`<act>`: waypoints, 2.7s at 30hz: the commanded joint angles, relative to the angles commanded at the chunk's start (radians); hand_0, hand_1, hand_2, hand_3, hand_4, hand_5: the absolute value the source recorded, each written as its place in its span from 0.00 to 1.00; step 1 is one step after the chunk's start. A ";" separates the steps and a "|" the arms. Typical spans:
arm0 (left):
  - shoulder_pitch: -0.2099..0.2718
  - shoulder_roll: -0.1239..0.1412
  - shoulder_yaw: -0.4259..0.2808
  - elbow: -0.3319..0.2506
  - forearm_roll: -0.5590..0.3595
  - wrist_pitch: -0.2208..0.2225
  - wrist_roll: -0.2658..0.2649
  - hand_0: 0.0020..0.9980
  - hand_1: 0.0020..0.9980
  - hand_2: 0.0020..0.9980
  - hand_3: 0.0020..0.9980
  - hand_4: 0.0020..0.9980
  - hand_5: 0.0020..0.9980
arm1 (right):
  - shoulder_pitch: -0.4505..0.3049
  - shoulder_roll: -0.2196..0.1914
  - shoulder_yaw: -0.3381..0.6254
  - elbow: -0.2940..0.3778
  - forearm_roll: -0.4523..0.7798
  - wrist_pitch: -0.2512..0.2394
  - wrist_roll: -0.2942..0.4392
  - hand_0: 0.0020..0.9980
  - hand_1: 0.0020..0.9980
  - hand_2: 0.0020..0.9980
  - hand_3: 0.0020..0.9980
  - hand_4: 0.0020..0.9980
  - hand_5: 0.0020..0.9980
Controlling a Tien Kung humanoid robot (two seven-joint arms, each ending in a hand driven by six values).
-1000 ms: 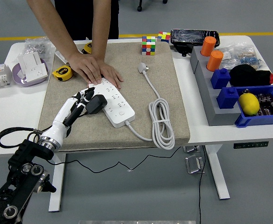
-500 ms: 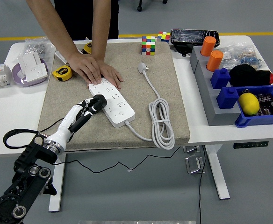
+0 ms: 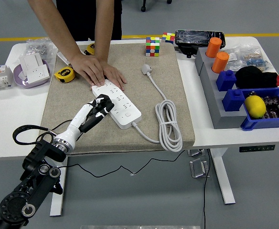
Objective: Pick up the plug,place it near the board,insert it into the board,press the button
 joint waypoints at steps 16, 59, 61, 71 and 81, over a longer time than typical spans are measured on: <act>-0.045 -0.001 0.043 0.011 0.109 0.007 -0.013 0.98 0.95 0.89 0.87 1.00 1.00 | 0.004 -0.003 0.002 0.000 0.001 -0.004 0.003 0.81 0.77 0.75 0.78 1.00 1.00; 0.043 0.033 -0.063 -0.150 0.554 0.067 0.101 1.00 1.00 1.00 0.94 1.00 1.00 | -0.002 -0.004 0.005 0.000 0.002 -0.007 0.004 0.81 0.77 0.75 0.78 1.00 1.00; 0.039 0.033 -0.057 -0.133 0.554 0.066 0.109 1.00 1.00 1.00 0.94 1.00 1.00 | 0.000 -0.005 0.007 0.000 0.001 -0.007 0.004 0.81 0.77 0.75 0.78 1.00 1.00; 0.002 0.035 -0.012 -0.071 0.554 0.034 0.129 1.00 1.00 1.00 1.00 1.00 1.00 | 0.003 -0.007 0.004 -0.001 0.006 -0.006 0.004 0.81 0.77 0.75 0.78 1.00 1.00; -0.010 0.033 0.017 -0.039 0.554 0.026 0.123 1.00 1.00 1.00 1.00 1.00 1.00 | 0.005 -0.008 0.009 -0.002 0.007 -0.008 0.005 0.81 0.77 0.75 0.78 1.00 1.00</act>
